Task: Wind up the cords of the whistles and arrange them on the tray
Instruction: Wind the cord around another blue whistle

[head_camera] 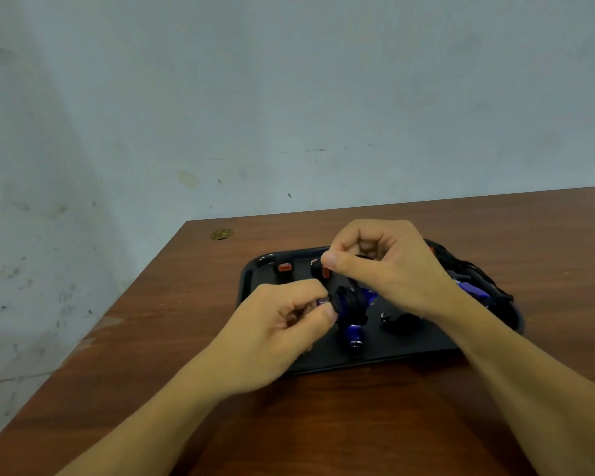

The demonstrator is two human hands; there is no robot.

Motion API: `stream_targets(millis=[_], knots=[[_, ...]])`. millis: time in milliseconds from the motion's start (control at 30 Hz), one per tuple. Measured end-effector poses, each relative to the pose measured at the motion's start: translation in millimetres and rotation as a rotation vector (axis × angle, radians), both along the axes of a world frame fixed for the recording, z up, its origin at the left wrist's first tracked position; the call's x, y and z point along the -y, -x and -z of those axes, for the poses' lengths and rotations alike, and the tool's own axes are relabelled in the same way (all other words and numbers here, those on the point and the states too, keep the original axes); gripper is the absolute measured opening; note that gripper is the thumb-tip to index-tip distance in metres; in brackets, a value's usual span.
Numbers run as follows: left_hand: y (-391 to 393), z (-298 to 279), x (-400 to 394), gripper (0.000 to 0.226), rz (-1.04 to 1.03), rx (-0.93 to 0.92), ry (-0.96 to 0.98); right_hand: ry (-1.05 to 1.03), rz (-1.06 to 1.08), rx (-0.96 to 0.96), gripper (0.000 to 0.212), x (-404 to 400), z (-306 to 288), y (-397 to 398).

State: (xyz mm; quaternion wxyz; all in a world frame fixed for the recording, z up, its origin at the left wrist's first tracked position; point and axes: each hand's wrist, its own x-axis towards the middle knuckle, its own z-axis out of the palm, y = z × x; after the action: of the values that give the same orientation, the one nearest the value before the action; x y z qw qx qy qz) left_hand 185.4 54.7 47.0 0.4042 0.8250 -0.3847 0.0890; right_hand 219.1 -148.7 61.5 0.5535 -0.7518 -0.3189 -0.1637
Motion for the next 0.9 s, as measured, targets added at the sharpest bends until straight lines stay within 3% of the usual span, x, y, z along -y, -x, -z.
stream_targets(millis=[200,300,400,500,633,900], knots=[[-4.0,-0.7,1.5,0.029,0.165,-0.322,0.39,-0.203,-0.128,-0.212,0.029,-4.2,-2.8,0.6],[-6.0,-1.2,2.9,0.024,0.181,-0.469,0.595,-0.16,-0.104,-0.178,0.037,-8.3,-1.5,3.6],[-8.3,-4.2,2.2,0.026,0.163,-0.545,0.742,-0.072,-0.066,-0.103,0.028,-11.1,-2.2,6.9],[-12.0,-7.5,-1.3,0.027,0.053,-0.521,0.761,0.089,0.016,0.013,0.028,-13.3,-0.7,7.5],[-15.6,-5.8,-4.4,0.027,-0.081,-0.436,0.721,0.144,0.075,0.031,0.013,-11.8,2.7,7.4],[-22.2,-1.5,-3.1,0.029,-0.303,-0.243,0.63,0.318,0.24,0.173,0.014,-6.2,6.2,3.7]])
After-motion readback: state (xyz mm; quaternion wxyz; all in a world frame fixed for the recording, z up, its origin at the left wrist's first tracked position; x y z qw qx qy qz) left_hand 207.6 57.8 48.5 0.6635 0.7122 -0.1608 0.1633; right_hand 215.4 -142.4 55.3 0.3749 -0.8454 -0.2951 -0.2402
